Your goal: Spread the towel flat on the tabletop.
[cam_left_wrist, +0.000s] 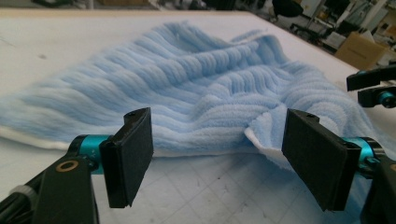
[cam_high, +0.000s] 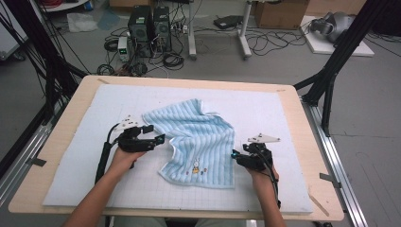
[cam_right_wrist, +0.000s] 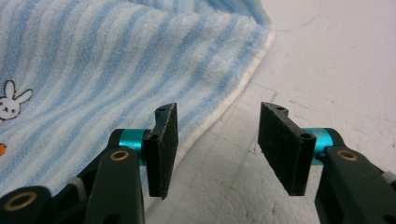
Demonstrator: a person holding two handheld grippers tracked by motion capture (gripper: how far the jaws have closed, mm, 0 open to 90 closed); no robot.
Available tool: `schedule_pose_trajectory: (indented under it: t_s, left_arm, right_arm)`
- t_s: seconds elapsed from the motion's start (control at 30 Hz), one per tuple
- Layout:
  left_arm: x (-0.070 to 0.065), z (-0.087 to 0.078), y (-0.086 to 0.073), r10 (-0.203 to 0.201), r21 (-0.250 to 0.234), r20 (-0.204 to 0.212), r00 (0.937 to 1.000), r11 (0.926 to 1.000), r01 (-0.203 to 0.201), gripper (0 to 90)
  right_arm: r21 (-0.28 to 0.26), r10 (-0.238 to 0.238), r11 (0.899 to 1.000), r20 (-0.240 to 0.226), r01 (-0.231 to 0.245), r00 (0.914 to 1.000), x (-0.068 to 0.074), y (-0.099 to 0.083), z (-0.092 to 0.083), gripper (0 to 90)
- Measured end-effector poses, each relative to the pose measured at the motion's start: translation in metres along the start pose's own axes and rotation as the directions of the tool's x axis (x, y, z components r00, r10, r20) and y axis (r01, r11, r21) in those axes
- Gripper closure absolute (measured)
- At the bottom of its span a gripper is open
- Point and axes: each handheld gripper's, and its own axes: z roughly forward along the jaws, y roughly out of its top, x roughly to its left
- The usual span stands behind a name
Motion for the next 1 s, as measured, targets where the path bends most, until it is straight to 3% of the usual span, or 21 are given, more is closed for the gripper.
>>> schedule_pose_trajectory:
  t_s: [0.07,0.13,0.23,0.33,0.43,0.47,0.53,0.57,0.6,0.63,0.67,0.7,0.77,0.83,0.97,1.0]
  left_arm:
    - [-0.005,0.010,0.004,0.004,0.028,-0.004,1.0000,0.9996,-0.004,26.0]
    - [-0.013,0.020,0.009,0.037,0.060,0.002,0.9993,0.9975,-0.037,25.5]
    - [-0.025,0.035,0.015,0.103,0.128,-0.002,0.9947,0.9866,-0.102,26.6]
    - [-0.034,0.049,0.016,0.162,0.199,-0.008,0.9868,0.9673,-0.157,30.8]
    - [-0.040,0.063,0.011,0.227,0.285,-0.028,0.9735,0.9352,-0.210,37.9]
    - [-0.040,0.065,0.010,0.237,0.292,-0.029,0.9712,0.9312,-0.218,40.4]
    - [-0.040,0.065,0.011,0.233,0.283,-0.030,0.9720,0.9346,-0.215,43.5]
    - [-0.040,0.064,0.011,0.243,0.279,-0.014,0.9699,0.9325,-0.230,51.3]
    - [-0.041,0.062,0.011,0.270,0.277,0.004,0.9629,0.9249,-0.261,63.0]
    - [-0.042,0.060,0.012,0.309,0.281,-0.002,0.9509,0.9127,-0.296,74.4]
    - [-0.041,0.059,0.013,0.316,0.281,-0.005,0.9488,0.9111,-0.302,79.7]
    - [-0.038,0.056,0.014,0.311,0.279,-0.012,0.9504,0.9138,-0.295,81.2]
    - [-0.031,0.049,0.015,0.275,0.254,-0.039,0.9605,0.9325,-0.257,81.6]
    - [-0.022,0.041,0.016,0.245,0.240,-0.064,0.9675,0.9448,-0.223,81.6]
    - [-0.002,0.026,0.013,0.206,0.234,-0.132,0.9697,0.9570,-0.171,82.4]
    - [0.001,0.023,0.013,0.206,0.237,-0.144,0.9680,0.9569,-0.168,82.5]
  right_arm:
    - [-0.004,0.008,1.000,0.012,-0.008,0.9999,-0.001,-0.001,0.000,41.8]
    - [0.001,0.020,1.000,0.017,-0.020,0.9997,-0.002,-0.001,0.001,38.5]
    - [-0.007,0.031,0.999,0.019,-0.031,0.9993,-0.002,-0.002,0.000,36.7]
    - [-0.010,0.043,0.999,0.005,-0.043,0.9991,-0.003,-0.002,-0.001,36.9]
    - [-0.010,0.051,0.999,-0.004,-0.051,0.9987,-0.002,-0.002,-0.002,36.9]
    - [-0.011,0.048,0.999,-0.009,-0.048,0.9988,-0.002,-0.002,-0.001,36.8]
    - [-0.010,0.042,0.999,-0.020,-0.042,0.9989,-0.001,-0.001,-0.001,36.6]
    - [-0.010,0.040,0.999,-0.026,-0.040,0.9988,0.001,-0.001,-0.001,36.6]
    - [-0.011,0.029,0.999,-0.032,-0.030,0.9991,0.001,-0.001,0.000,36.6]
    - [-0.009,0.024,1.000,-0.039,-0.025,0.9990,0.002,-0.001,0.000,36.8]
    - [-0.007,0.019,1.000,-0.043,-0.019,0.9989,0.004,-0.001,0.001,37.2]
    - [-0.005,0.014,1.000,-0.048,-0.014,0.9988,0.005,-0.001,0.001,37.2]
    - [-0.003,0.010,1.000,-0.053,-0.011,0.9985,0.007,-0.001,0.002,37.2]
    - [-0.002,0.011,1.000,-0.060,-0.011,0.9981,0.009,0.000,0.002,37.6]
    - [0.006,0.001,1.000,-0.071,-0.001,0.9975,0.013,0.000,0.005,38.3]
    - [0.010,-0.003,1.000,-0.075,0.004,0.9972,0.014,0.000,0.006,38.6]
